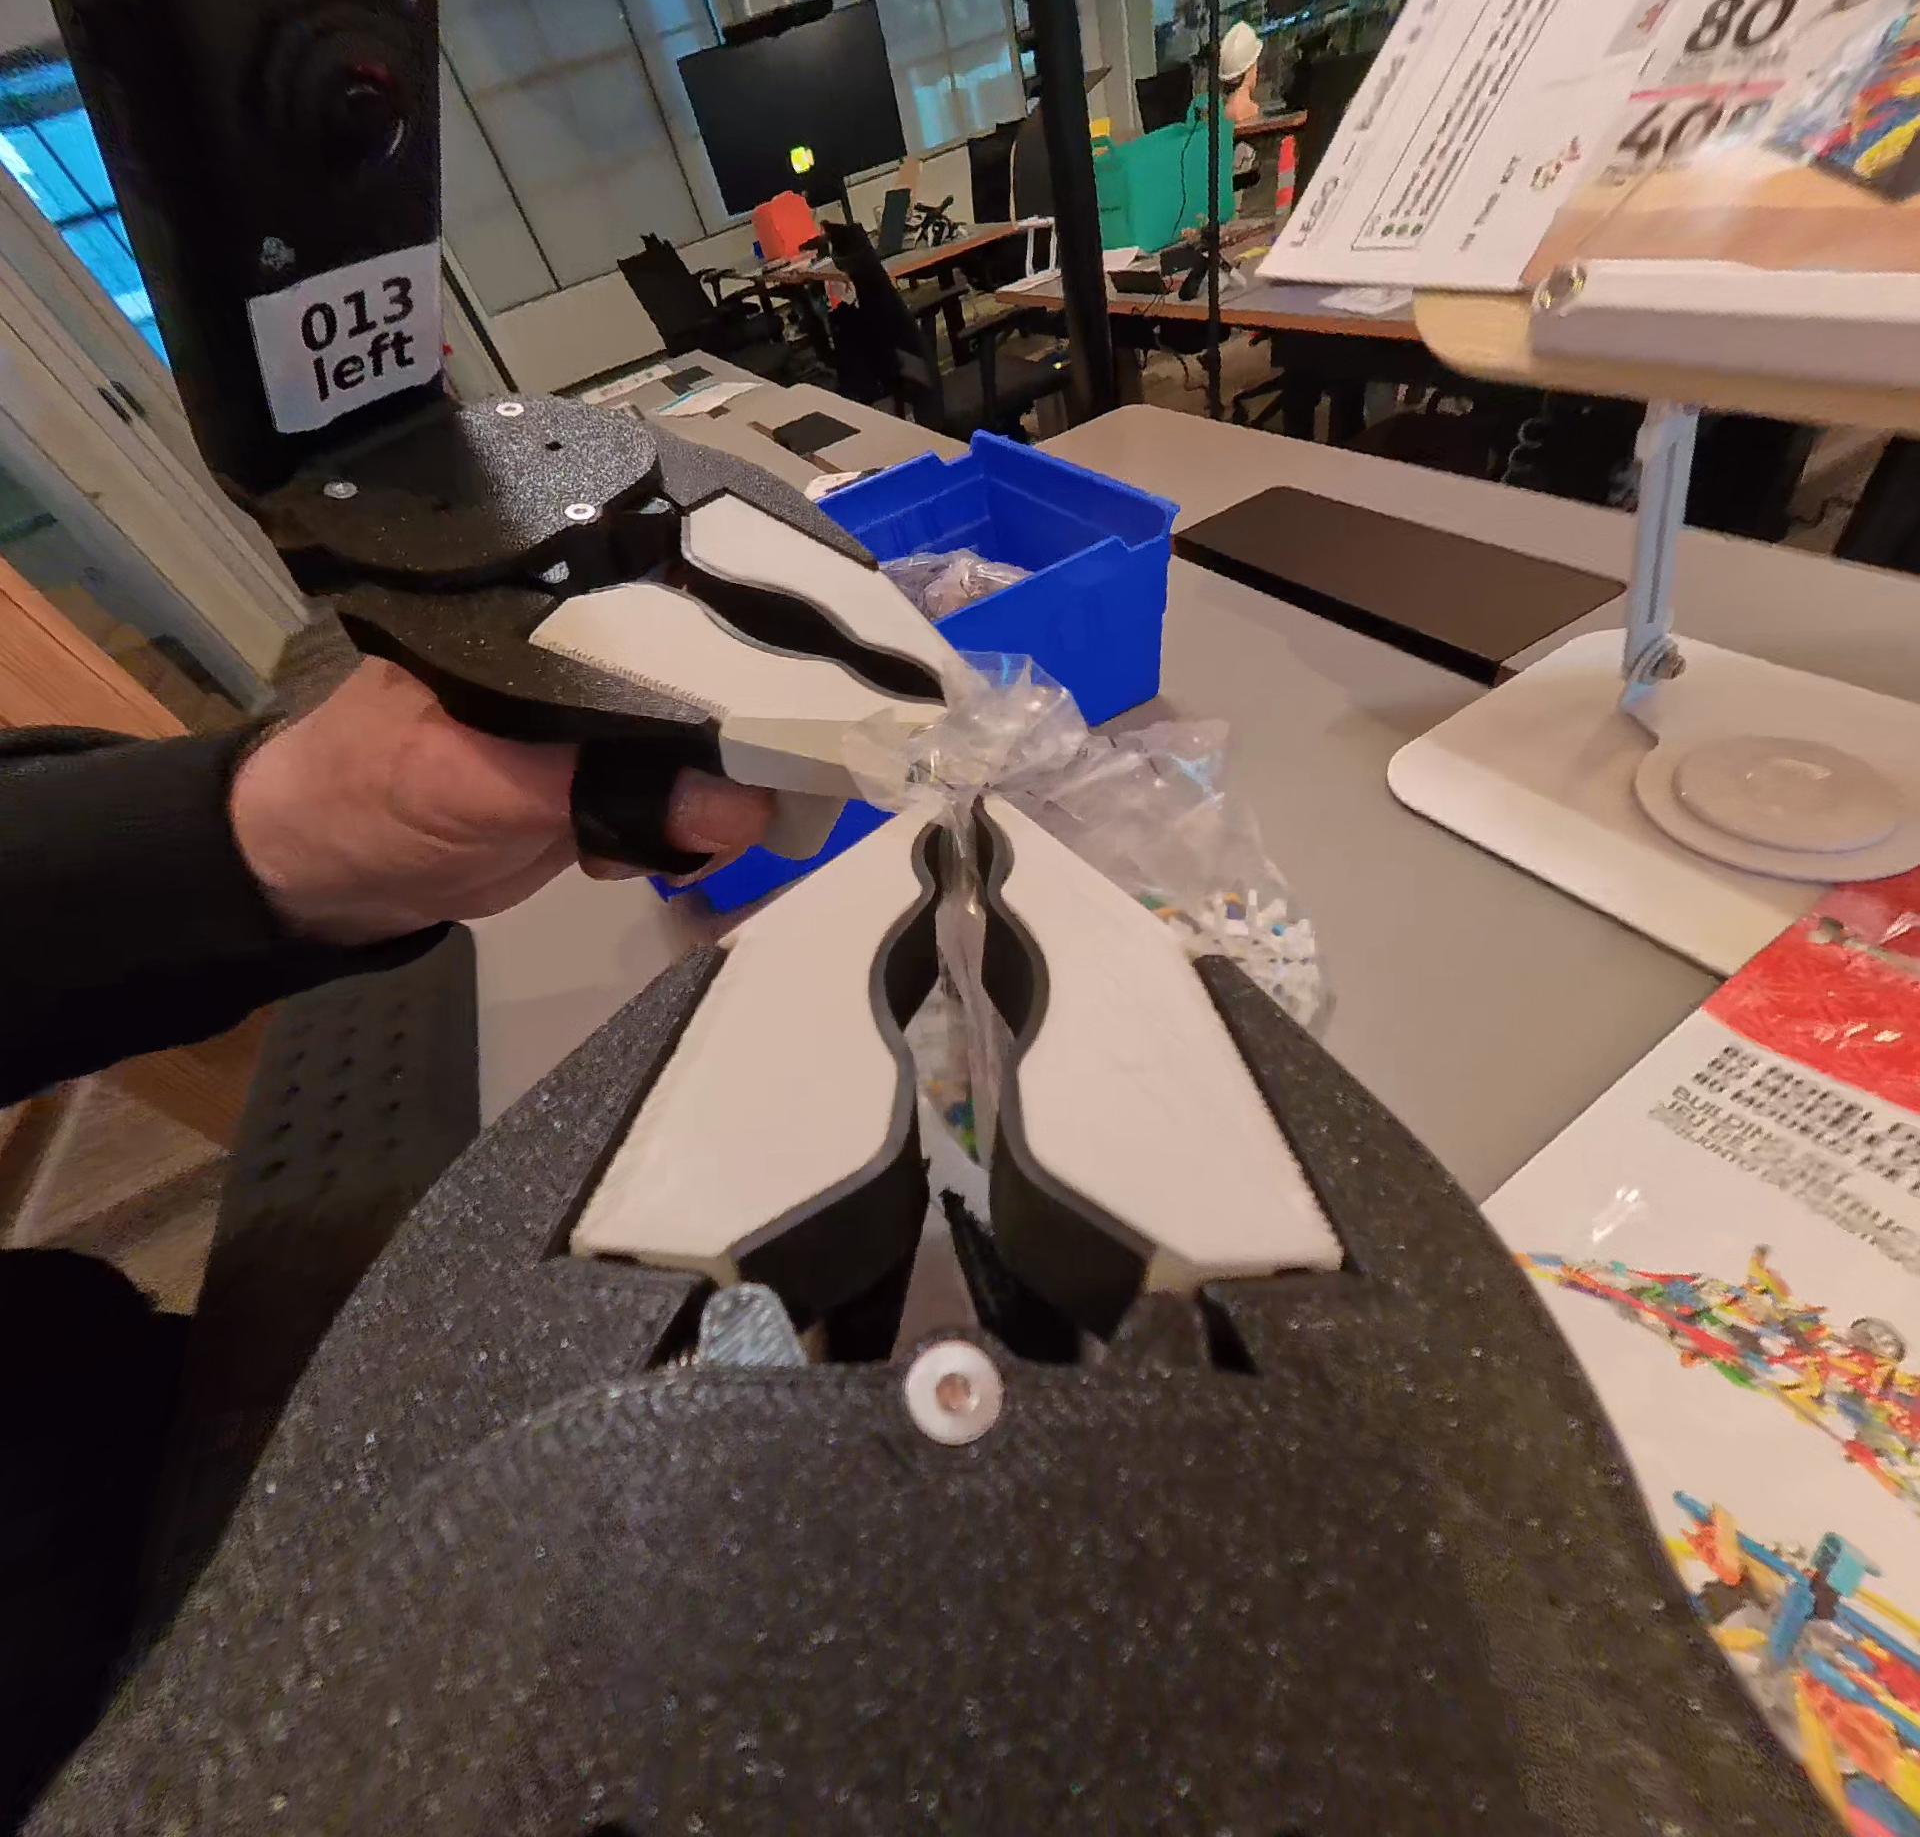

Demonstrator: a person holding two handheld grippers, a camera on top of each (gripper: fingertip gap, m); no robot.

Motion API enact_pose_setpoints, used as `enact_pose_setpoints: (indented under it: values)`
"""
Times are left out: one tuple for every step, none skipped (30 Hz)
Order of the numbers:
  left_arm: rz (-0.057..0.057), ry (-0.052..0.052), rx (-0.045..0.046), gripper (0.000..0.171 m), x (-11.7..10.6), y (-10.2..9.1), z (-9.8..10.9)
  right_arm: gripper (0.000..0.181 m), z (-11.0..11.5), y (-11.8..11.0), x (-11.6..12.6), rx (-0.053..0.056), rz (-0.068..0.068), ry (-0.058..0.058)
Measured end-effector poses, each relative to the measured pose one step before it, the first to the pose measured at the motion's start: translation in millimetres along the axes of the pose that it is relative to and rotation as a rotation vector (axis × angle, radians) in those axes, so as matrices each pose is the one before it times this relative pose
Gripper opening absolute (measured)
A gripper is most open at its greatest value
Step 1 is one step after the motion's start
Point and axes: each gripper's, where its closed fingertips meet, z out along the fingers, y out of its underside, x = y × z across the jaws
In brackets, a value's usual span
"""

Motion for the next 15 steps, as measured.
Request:
enact_pose_setpoints:
  values:
    - [-0.015,-0.0106,0.01659,0.0,-1.75,-3.96,-0.12,0.0,0.24,-4.06,-0.82,0.0032,-0.0243,0.0032]
    - [-0.0163,-0.0041,0.01473,0.0,-2.15,-3.69,-0.63,0.0,0.69,-2.97,-1.56,-0.0028,-0.0285,0.001]
    - [0.0068,-0.0075,0.00513,0.0,-2.64,-1.89,-0.31,0.0,1.33,-1.36,-2.15,-0.0129,-0.0348,-0.0004]
    - [-0.002,-0.0081,-0.00009,0.0,-3.25,-1.18,0.38,0.0,2.03,-0.19,-5.16,-0.0173,-0.0358,-0.0193]
    - [-0.0146,-0.0184,0.01496,0.0,-5.67,-3.78,0.69,0.0,3.74,0.7,-10.44,-0.019,-0.0393,-0.04]
    - [-0.0057,0.0124,0.01922,0.0,-0.33,-5.91,1.06,0.0,4.43,-0.18,-4.77,-0.0133,-0.0347,-0.0012]
    - [0.0138,-0.0065,-0.00526,0.0,-1.75,-2.75,1.16,0.0,1.17,-2.89,3.36,0.0012,-0.0204,0.0264]
    - [0.0045,-0.0144,0.00392,0.0,-5.37,-3.12,-0.79,0.0,-1.1,-3.59,4.13,0.0033,0.0011,0.0131]
    - [-0.0286,0.0169,0.01987,0.0,-1.76,-5.12,-1.36,0.0,-0.12,-2.97,0.62,-0.0017,-0.0017,0.0004]
    - [-0.0153,0.0151,0.00304,0.0,1.29,-2.75,0.12,0.0,1.16,-2.4,-1.71,-0.0084,-0.0273,-0.0008]
    - [0.0258,-0.0194,-0.00581,0.0,-0.17,-0.74,0.09,0.0,0.23,-2.87,-0.96,-0.006,-0.0267,-0.0045]
    - [-0.0038,-0.0184,0.00729,0.0,-2.17,-2.42,-0.92,0.0,0.0,-2.12,0.42,-0.003,-0.012,-0.0022]
    - [-0.0126,-0.0057,0.00801,0.0,-2.33,-2.09,-0.83,0.0,0.66,-0.36,0.16,-0.004,-0.0038,0.0062]
    - [0.0122,-0.007,0.00275,0.0,-2.28,-0.45,-1.56,0.0,0.2,0.65,-0.09,-0.0051,-0.0077,0.011]
    - [0.0028,-0.0104,0.00118,0.0,-2.85,0.61,-2.92,0.0,-1.4,0.93,0.45,-0.0053,-0.0069,0.0099]
